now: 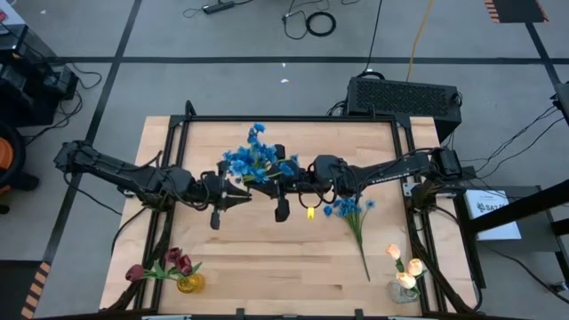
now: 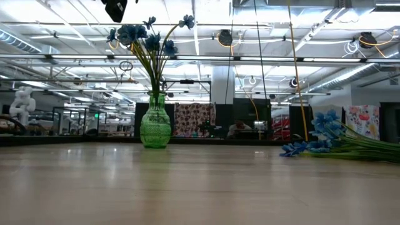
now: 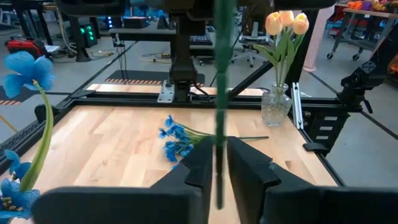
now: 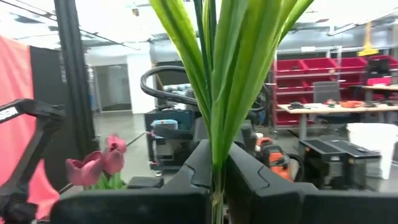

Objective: Sort flowers into vase by color
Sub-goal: Put the top blue flowers into the green vase

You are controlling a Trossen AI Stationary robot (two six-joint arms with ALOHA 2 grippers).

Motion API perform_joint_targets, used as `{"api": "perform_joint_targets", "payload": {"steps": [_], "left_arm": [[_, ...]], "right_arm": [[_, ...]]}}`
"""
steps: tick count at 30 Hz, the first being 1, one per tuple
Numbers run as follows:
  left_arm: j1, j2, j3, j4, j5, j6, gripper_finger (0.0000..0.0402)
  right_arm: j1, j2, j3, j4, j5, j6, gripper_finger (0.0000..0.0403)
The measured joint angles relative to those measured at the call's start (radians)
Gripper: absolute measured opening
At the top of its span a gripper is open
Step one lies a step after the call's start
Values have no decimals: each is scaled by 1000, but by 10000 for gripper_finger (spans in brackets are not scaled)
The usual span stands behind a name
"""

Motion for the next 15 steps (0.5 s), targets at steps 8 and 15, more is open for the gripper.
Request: {"api": "perform_joint_targets", "payload": {"steps": [8, 15], "left_arm": [[-26, -82, 0, -140, 4, -52, 152], [-34, -186, 0, -361, -20, -63, 224]], "right_arm": [[16, -46, 0, -89, 89, -78, 4], [4, -155, 0, -230, 140, -220, 3]]}}
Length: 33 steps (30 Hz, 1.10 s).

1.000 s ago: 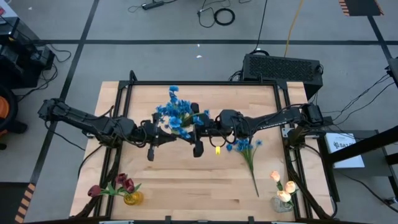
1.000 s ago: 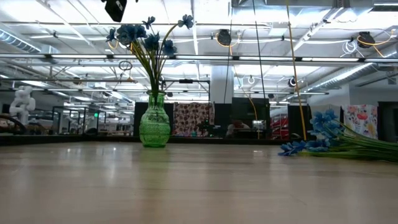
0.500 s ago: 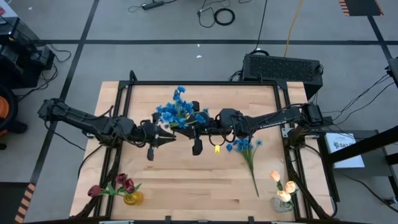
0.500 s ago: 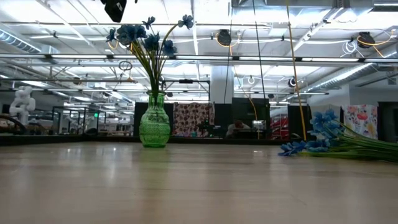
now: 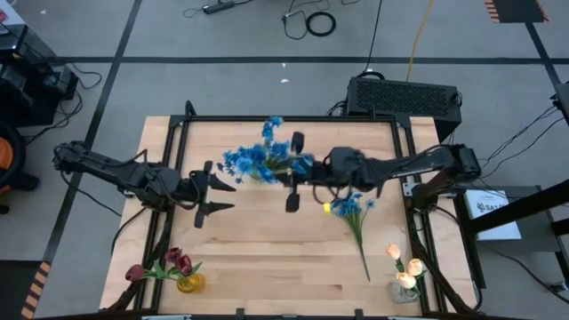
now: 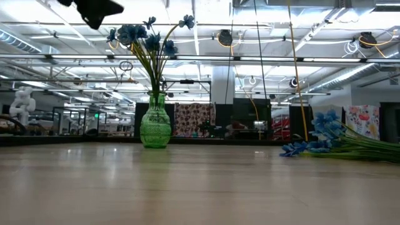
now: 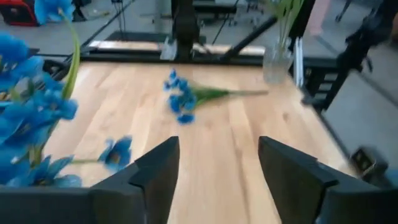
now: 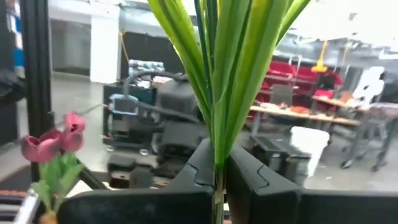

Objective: Sort flowers into vase by color
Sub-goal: Put the top blue flowers into the green vase

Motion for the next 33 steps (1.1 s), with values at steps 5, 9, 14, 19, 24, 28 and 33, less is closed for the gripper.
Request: {"api": "perform_joint_targets", "payload": {"steps": [5, 9, 14, 19, 24, 28, 33], "left_arm": [[0, -42, 0, -70, -7, 69, 230], [1, -58, 0, -76, -8, 133, 230], [1, -65, 24, -88, -7, 212, 230], [1, -65, 85, -169, -8, 231, 230], [1, -66, 137, -268, -27, 225, 230], [1, -67, 149, -307, -81, 232, 230], [1, -67, 149, -313, -102, 253, 230]], "right_arm": [[-71, -85, 2, -78, -3, -76, 3], [-164, -109, 1, -122, -31, -64, 3], [-305, -97, 1, -127, -72, 6, 3], [-422, -64, 0, -134, -85, 111, 3], [-487, -52, -41, -32, -172, 245, 3], [-504, 19, -135, 111, -215, 391, 3], [-498, 108, -207, 360, -237, 505, 3]]}}
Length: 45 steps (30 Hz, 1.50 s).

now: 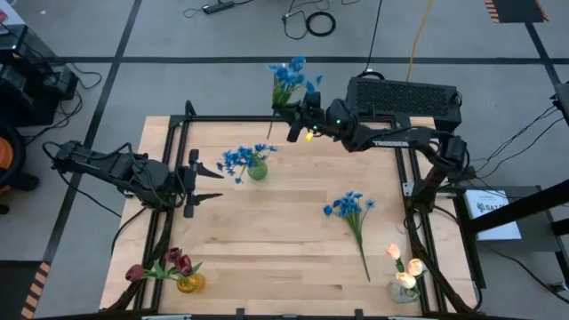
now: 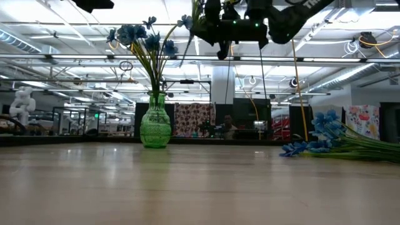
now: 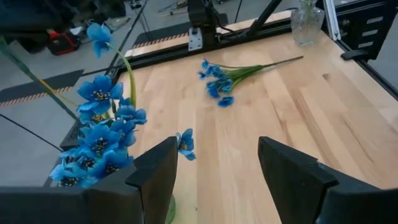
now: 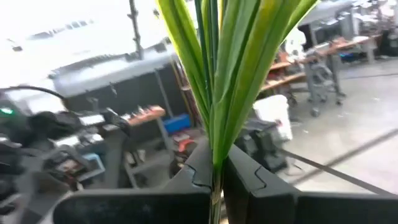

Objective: Sort flowers into vase by color
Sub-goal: Put the top blue flowers into the green vase

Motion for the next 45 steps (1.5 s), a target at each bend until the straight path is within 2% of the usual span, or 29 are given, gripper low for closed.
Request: {"api": "perform_joint_targets", "payload": {"steps": [9, 18, 29, 34, 40, 45], "left_arm": [[0, 0, 0, 1, -1, 5, 230], [0, 1, 0, 2, -4, 26, 230], [0, 1, 0, 14, -11, 56, 230], [0, 4, 0, 41, -16, 70, 230], [0, 6, 0, 40, -52, 85, 230], [1, 5, 1, 49, -109, 85, 230]], "right_arm": [[42, 104, -2, 149, 1, 28, 3], [66, 124, -2, 171, 2, 25, 4], [102, 132, -3, 143, 7, -89, 4], [101, 166, 0, 150, 5, -68, 4], [101, 233, 27, 185, 4, -36, 4], [101, 236, 35, 180, 1, -50, 4]]}}
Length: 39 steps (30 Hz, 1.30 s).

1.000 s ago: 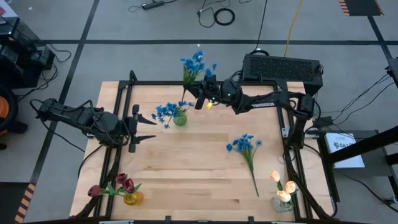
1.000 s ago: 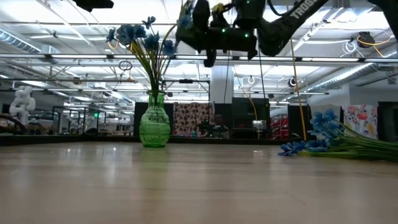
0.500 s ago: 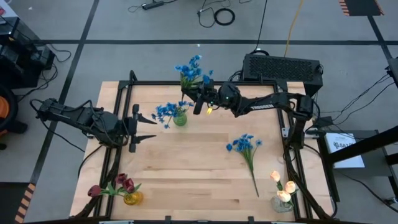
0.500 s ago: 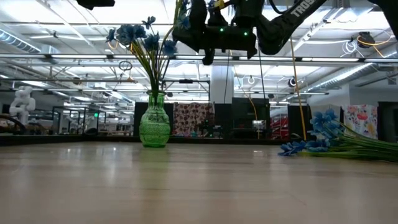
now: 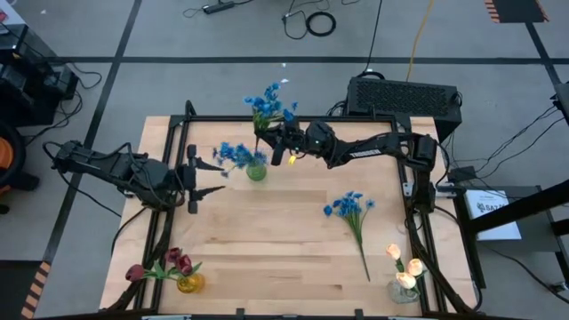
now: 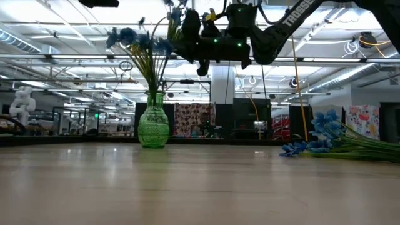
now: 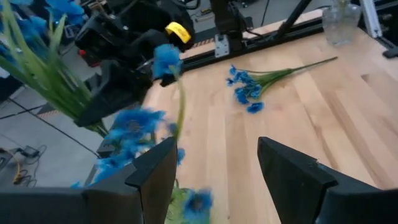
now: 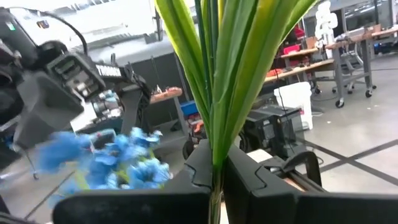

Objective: Sort flowers into vase by color
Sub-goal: Put the top blue flowers into the green vase

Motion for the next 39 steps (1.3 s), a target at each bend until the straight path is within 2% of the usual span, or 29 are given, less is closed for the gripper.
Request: {"api": "perform_joint_targets", "payload": {"steps": [31, 35, 39], "left_arm": [[0, 0, 25, 1, -5, -2, 230], [0, 0, 25, 3, -5, -1, 230], [0, 0, 25, 6, -5, -1, 230]], "right_arm": [[5, 2, -1, -137, 1, -76, 5], [5, 2, -1, -146, 1, -76, 20], [5, 2, -1, -146, -3, -78, 59]]}}
